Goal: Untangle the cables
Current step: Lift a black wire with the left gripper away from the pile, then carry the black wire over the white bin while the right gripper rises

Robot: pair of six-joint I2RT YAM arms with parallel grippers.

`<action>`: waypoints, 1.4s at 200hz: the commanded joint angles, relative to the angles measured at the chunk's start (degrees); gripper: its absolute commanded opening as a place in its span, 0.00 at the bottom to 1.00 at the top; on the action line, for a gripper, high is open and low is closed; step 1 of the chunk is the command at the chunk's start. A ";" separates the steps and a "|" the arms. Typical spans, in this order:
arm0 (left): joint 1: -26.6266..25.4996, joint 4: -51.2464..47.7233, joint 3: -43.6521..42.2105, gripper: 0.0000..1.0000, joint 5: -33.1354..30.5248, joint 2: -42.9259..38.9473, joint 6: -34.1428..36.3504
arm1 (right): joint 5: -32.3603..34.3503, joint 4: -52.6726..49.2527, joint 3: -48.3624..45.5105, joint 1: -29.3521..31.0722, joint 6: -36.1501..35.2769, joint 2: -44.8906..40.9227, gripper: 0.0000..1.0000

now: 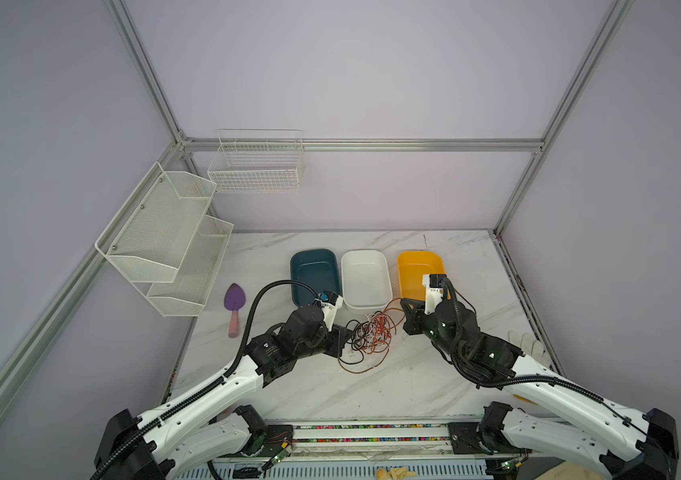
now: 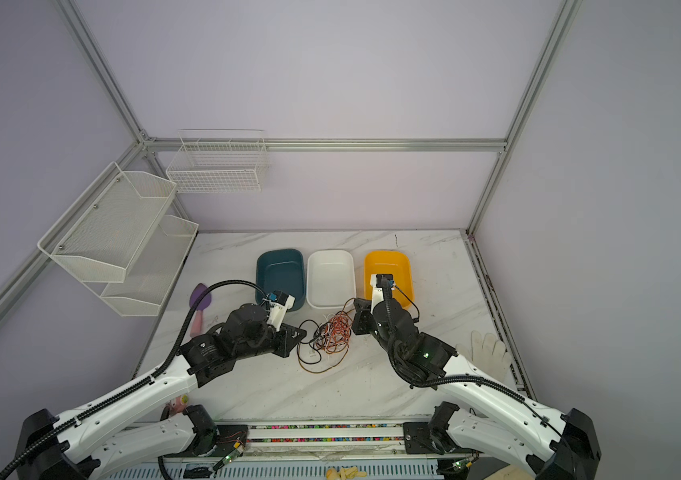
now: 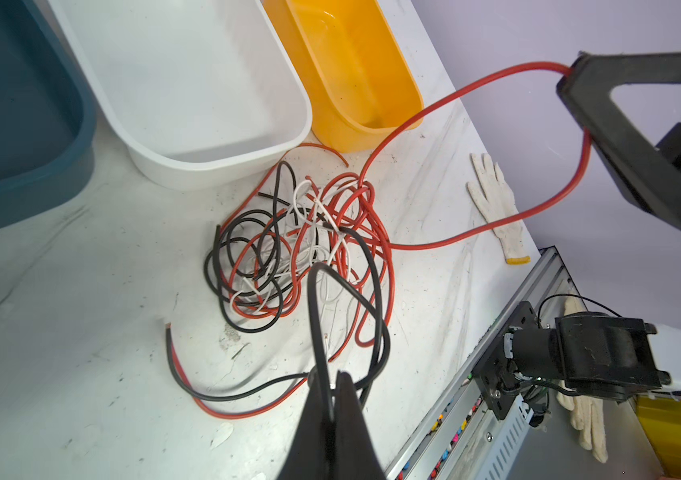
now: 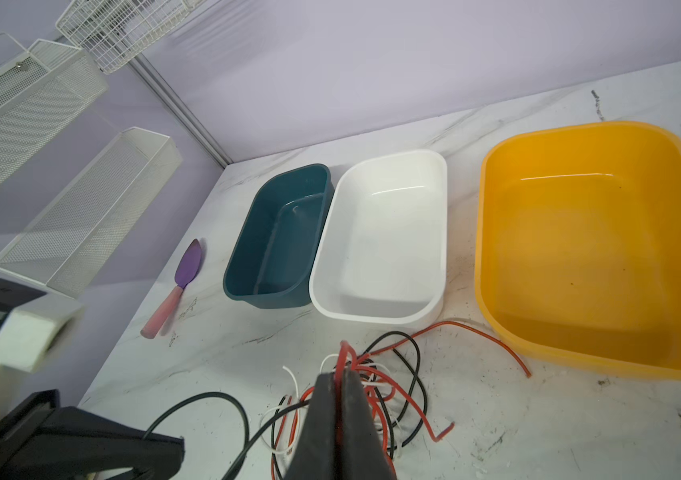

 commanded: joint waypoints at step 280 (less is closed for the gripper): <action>0.88 -6.18 35.31 0.00 -0.37 -1.42 12.07 | -13.30 17.56 -14.39 -0.85 -2.73 8.44 0.06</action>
